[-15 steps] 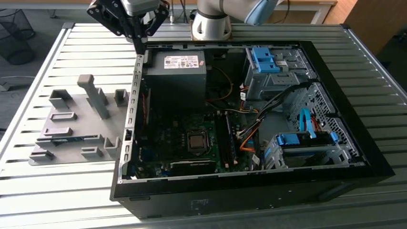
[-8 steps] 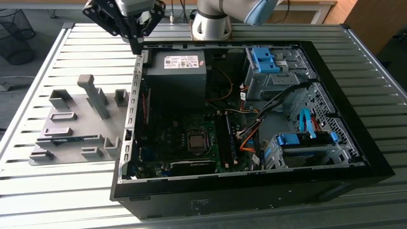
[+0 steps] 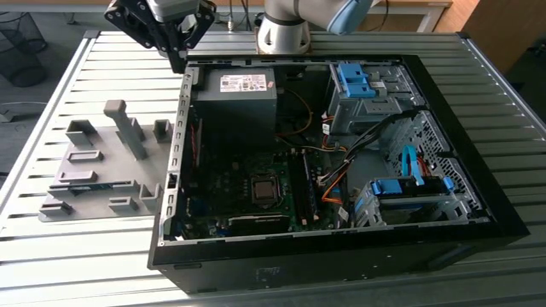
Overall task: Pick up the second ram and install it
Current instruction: 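Reach for the second ram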
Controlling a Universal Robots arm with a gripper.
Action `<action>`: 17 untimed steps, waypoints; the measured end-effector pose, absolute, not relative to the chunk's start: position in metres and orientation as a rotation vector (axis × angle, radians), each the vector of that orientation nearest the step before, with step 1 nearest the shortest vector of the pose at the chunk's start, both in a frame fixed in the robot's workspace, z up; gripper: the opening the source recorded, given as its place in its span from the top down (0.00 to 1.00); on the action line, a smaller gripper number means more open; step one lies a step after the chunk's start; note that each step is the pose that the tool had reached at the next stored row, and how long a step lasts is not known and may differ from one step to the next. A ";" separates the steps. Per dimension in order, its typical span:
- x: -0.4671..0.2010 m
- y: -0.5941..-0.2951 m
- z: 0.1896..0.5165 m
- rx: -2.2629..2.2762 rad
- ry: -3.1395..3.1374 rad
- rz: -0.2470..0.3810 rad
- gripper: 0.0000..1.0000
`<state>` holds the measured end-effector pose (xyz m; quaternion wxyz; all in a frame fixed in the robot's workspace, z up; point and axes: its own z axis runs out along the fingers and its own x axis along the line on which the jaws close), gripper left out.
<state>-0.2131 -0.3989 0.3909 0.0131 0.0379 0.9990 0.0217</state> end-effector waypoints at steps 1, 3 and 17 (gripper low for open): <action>-0.214 -0.399 0.391 0.118 3.112 0.068 0.89; -0.215 -0.399 0.391 0.118 3.112 0.068 0.89; -0.222 -0.399 0.391 0.118 3.113 0.068 0.89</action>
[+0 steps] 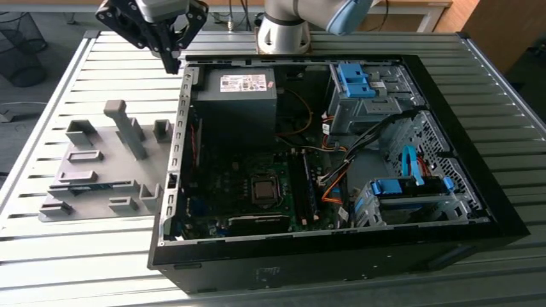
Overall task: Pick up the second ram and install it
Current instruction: 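Reach for the second ram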
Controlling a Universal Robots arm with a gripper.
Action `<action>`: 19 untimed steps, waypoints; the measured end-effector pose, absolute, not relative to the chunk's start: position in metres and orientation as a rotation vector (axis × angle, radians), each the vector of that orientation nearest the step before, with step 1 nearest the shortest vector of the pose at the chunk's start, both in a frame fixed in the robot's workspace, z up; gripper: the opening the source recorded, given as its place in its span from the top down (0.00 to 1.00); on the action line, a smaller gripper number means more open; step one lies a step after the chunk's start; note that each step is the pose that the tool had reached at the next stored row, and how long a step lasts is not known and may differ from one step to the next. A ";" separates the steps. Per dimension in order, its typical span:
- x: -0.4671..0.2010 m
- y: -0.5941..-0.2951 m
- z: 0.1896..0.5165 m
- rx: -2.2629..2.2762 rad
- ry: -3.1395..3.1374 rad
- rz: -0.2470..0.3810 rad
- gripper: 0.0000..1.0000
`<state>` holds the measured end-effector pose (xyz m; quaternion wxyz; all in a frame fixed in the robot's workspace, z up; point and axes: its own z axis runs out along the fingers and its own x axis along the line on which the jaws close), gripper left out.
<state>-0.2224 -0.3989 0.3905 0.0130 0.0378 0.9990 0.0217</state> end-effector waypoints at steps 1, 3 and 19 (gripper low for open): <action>-0.223 -0.399 0.390 0.118 3.113 0.068 0.89; -0.224 -0.399 0.390 0.118 3.113 0.068 0.89; -0.235 -0.399 0.390 0.118 3.112 0.068 0.89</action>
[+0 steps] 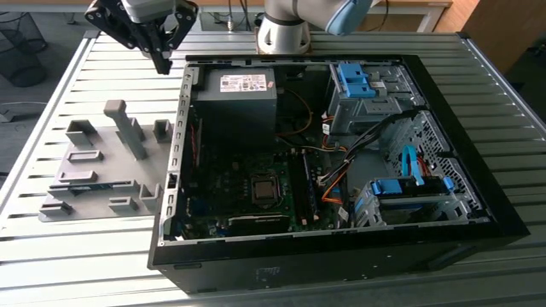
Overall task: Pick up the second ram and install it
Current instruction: 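Reach for the second ram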
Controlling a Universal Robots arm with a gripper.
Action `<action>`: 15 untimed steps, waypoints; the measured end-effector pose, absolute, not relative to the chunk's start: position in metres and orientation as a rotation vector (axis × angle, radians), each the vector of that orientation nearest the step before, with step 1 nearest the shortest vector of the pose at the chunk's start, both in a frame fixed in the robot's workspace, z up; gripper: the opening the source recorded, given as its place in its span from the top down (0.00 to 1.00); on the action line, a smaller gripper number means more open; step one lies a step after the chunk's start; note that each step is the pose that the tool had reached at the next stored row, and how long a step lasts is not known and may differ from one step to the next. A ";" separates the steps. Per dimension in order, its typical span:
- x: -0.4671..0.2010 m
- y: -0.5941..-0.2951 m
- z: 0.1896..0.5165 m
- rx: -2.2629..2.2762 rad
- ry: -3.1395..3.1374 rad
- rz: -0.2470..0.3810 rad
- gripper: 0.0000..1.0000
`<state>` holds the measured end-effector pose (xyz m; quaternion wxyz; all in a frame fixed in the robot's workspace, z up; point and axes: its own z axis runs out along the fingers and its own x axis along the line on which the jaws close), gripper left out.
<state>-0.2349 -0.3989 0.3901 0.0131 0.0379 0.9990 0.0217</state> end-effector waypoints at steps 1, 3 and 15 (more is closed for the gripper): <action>-0.236 -0.399 0.390 0.118 3.112 0.068 0.89; -0.238 -0.399 0.390 0.118 3.112 0.068 0.89; -0.249 -0.399 0.390 0.118 3.112 0.068 0.89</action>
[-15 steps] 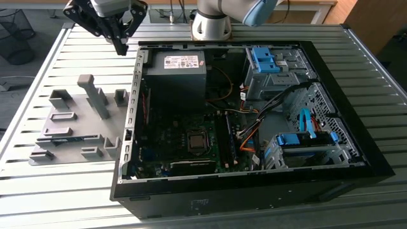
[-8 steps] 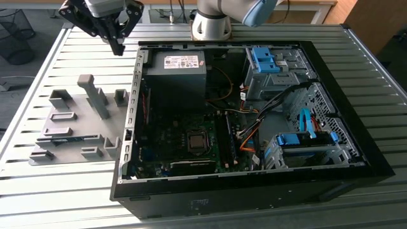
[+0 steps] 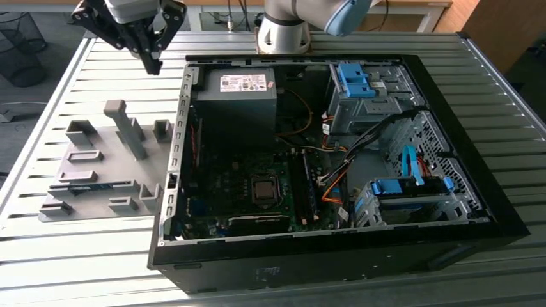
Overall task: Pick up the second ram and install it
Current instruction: 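Reach for the second ram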
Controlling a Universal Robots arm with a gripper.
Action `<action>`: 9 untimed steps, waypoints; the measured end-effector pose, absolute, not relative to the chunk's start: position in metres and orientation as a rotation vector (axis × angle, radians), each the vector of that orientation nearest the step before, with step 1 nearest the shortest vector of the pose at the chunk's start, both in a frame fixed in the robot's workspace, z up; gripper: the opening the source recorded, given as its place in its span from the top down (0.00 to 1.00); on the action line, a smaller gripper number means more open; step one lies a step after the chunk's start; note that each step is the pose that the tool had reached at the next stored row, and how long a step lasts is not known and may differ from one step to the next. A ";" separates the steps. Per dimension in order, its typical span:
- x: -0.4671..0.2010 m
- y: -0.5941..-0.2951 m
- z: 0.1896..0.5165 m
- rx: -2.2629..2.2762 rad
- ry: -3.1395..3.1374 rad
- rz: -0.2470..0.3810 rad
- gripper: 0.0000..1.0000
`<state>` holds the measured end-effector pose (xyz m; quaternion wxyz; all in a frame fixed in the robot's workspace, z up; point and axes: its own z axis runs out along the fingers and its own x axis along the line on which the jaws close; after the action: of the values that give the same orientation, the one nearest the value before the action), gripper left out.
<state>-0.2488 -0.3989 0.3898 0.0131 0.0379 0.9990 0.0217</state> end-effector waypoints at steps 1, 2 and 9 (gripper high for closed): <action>-0.250 -0.399 0.390 0.118 3.112 0.068 0.89; -0.251 -0.399 0.390 0.118 3.113 0.068 0.89; -0.257 -0.399 0.390 0.118 3.112 0.068 0.89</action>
<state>-0.2566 -0.3989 0.3895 0.0131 0.0379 0.9990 0.0217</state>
